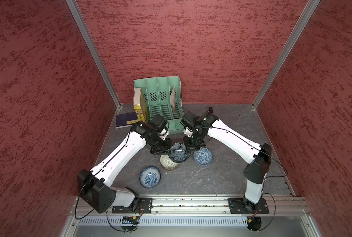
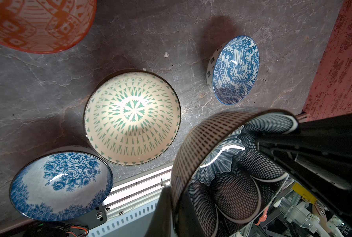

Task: Stack the bowls
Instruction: Pick up the bowl from the center of the board, then place the bowl on the bowl.

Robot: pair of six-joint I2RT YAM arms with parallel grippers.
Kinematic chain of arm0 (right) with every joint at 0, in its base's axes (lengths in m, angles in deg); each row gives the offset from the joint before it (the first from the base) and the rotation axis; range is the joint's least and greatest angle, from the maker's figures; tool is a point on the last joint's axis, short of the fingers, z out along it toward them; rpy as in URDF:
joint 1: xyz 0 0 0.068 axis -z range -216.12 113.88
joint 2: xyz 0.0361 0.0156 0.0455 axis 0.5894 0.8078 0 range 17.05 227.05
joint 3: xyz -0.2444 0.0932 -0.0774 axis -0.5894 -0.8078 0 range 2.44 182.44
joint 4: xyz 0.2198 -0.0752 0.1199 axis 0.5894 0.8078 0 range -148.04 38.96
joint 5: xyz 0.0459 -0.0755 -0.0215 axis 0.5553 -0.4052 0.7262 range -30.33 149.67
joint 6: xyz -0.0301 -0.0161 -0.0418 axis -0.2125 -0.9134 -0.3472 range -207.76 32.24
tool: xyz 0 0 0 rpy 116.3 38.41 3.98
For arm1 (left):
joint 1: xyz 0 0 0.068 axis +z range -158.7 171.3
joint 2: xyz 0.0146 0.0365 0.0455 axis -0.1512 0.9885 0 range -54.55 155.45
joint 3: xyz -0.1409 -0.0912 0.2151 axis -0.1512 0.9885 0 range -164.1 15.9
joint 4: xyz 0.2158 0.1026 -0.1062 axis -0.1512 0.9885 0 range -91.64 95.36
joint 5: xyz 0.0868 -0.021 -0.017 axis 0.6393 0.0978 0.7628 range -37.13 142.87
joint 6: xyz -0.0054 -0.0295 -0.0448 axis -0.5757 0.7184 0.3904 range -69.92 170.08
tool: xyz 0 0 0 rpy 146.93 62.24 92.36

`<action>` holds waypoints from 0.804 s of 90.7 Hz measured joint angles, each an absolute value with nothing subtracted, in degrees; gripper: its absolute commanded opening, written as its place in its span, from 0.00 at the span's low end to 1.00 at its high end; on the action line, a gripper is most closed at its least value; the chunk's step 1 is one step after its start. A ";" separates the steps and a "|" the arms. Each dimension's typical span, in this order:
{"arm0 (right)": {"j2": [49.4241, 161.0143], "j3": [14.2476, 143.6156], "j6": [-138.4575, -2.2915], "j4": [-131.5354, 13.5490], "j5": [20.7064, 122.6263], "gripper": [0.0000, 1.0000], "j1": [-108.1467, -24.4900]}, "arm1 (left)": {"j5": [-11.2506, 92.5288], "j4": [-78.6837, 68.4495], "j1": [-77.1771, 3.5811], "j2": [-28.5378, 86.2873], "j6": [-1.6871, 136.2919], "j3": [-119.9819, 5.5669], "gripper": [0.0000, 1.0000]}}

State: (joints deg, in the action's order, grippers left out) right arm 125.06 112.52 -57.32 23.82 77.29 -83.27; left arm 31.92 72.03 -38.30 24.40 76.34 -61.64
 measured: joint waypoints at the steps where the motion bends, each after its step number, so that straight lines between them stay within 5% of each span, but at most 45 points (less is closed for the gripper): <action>1: 125.06 112.52 -57.19 23.82 77.34 0.24 -83.27 | 31.98 72.03 -38.30 24.40 76.34 -61.64 0.00; 9: 125.08 112.74 -57.21 23.63 77.95 0.51 -83.27 | 32.49 72.27 -38.33 24.40 76.39 -61.64 0.00; 18: 125.08 113.38 -57.43 23.63 78.06 0.61 -83.29 | 33.45 72.36 -38.13 24.40 76.39 -61.60 0.00; 73: 124.95 115.98 -58.35 24.37 74.85 0.65 -82.05 | 36.36 67.25 -30.96 19.27 76.85 -47.54 0.00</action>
